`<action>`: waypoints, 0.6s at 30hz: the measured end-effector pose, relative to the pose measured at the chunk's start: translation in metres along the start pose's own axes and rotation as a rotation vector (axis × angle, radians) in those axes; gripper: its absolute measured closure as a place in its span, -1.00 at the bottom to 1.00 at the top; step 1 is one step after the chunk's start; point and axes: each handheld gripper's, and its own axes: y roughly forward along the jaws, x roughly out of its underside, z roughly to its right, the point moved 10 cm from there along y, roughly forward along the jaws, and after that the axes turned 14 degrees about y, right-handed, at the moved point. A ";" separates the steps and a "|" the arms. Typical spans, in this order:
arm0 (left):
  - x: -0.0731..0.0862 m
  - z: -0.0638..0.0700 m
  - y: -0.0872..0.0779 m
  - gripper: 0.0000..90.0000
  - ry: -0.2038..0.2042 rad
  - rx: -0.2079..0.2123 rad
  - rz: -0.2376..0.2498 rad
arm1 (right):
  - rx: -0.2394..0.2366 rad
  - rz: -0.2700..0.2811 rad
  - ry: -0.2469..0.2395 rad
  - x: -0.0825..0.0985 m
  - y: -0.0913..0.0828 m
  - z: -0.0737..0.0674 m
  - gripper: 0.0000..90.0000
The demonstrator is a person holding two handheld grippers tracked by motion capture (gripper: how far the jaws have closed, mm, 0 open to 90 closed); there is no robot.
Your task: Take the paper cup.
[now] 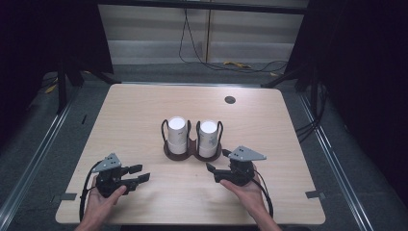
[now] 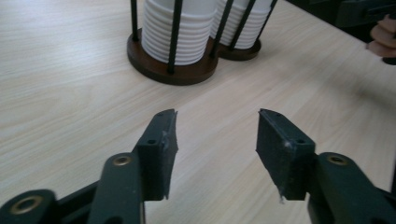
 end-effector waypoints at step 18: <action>0.001 0.017 0.005 -0.06 0.085 0.064 -0.033 | -0.114 0.039 -0.045 -0.045 0.007 -0.028 -0.32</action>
